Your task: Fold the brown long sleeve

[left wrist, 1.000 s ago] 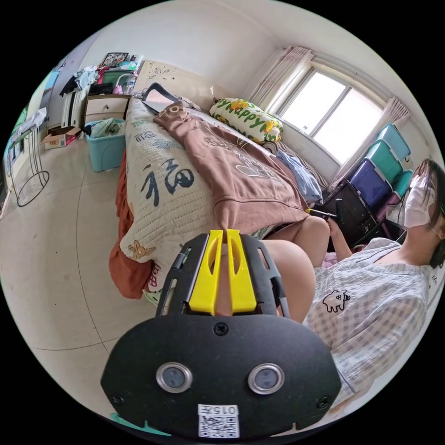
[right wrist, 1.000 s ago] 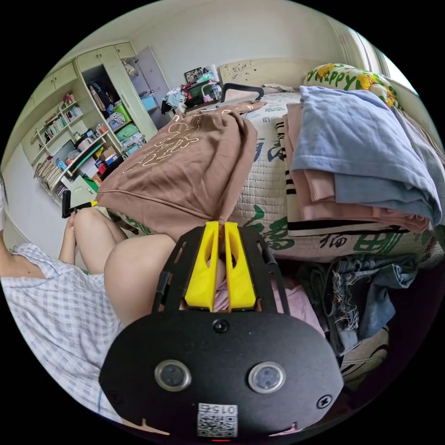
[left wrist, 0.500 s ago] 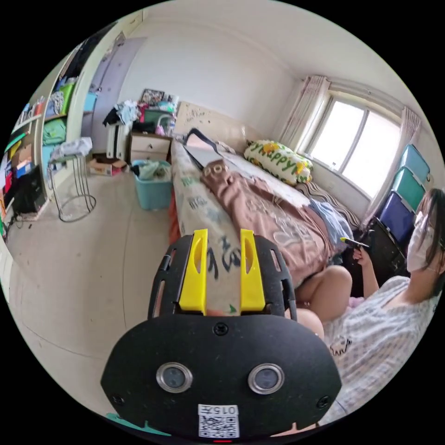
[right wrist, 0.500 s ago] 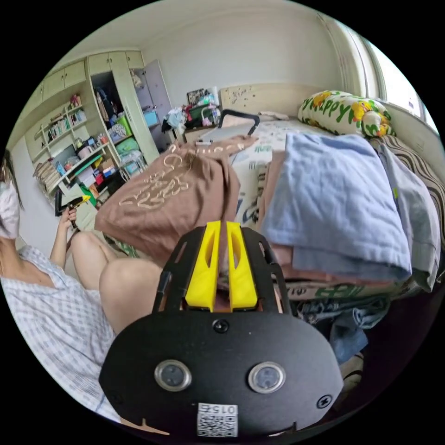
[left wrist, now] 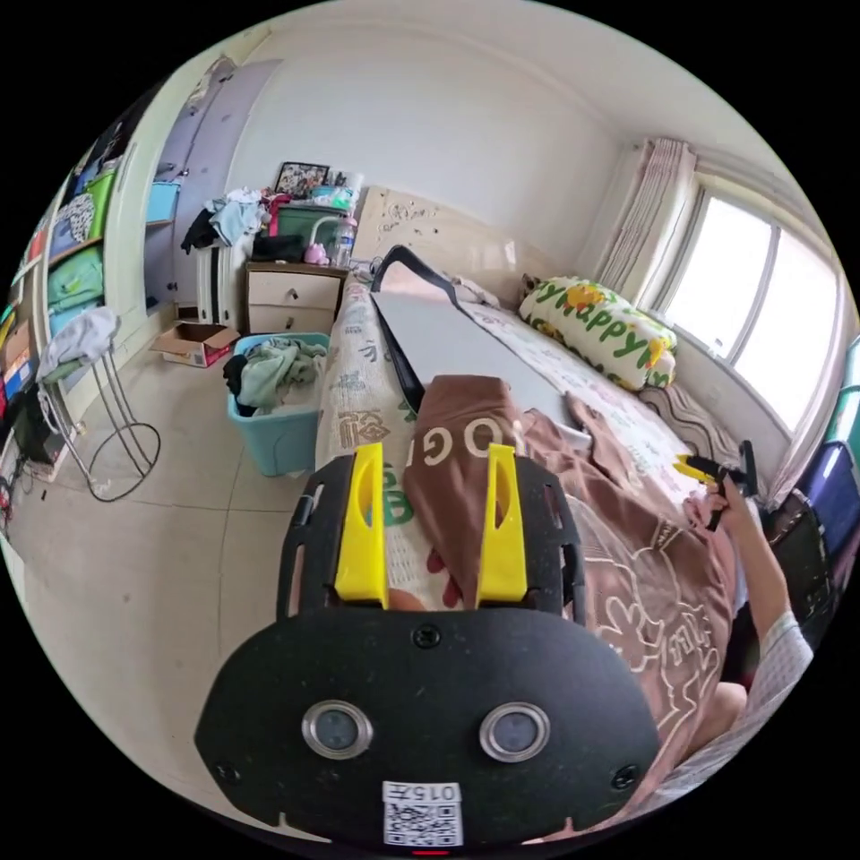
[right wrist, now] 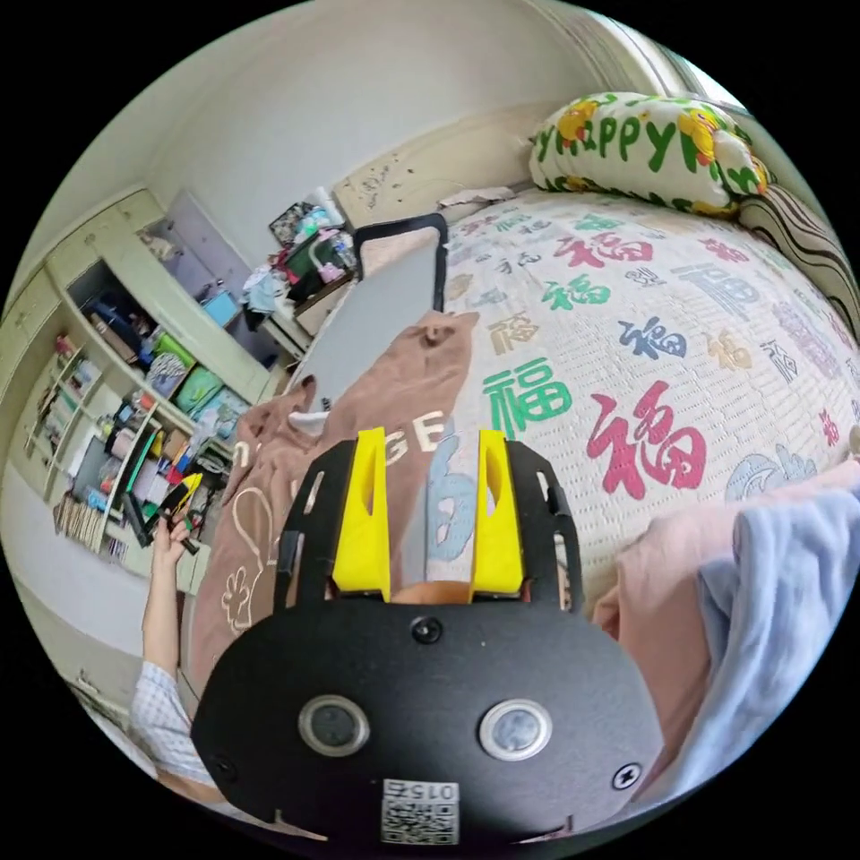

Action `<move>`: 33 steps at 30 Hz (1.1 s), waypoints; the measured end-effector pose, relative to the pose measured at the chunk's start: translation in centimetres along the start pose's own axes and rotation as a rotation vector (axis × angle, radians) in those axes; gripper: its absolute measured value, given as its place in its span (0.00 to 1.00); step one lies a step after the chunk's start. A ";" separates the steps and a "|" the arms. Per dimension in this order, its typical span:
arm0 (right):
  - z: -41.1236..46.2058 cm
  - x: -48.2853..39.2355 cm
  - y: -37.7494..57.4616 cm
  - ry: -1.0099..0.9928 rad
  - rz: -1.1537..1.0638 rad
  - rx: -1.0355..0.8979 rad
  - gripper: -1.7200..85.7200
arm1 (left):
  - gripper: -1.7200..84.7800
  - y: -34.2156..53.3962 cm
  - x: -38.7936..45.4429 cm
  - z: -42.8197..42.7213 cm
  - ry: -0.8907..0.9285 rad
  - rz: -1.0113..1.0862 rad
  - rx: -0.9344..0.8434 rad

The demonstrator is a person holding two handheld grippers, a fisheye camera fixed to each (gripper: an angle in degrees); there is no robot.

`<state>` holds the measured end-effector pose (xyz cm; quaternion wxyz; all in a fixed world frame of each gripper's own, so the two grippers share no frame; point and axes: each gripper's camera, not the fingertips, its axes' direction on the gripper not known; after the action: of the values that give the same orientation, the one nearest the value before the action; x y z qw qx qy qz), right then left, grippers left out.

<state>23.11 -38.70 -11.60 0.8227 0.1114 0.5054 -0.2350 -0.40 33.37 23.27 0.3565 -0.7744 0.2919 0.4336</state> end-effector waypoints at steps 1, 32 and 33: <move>1.7 1.3 -1.2 -0.004 0.042 -0.014 0.18 | 0.18 -0.8 -0.9 2.0 0.004 -0.001 -0.019; -15.8 5.9 5.8 0.551 0.230 0.377 0.05 | 0.04 9.2 -29.3 -4.5 -0.226 -0.148 -0.157; -16.5 5.7 6.1 0.525 0.223 0.404 0.07 | 0.04 9.8 -29.9 -4.8 -0.240 -0.142 -0.140</move>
<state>15.42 -28.01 -24.64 0.6465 0.3831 0.6280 -0.2022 -19.17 28.18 48.38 0.3635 -0.7586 0.1608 0.5163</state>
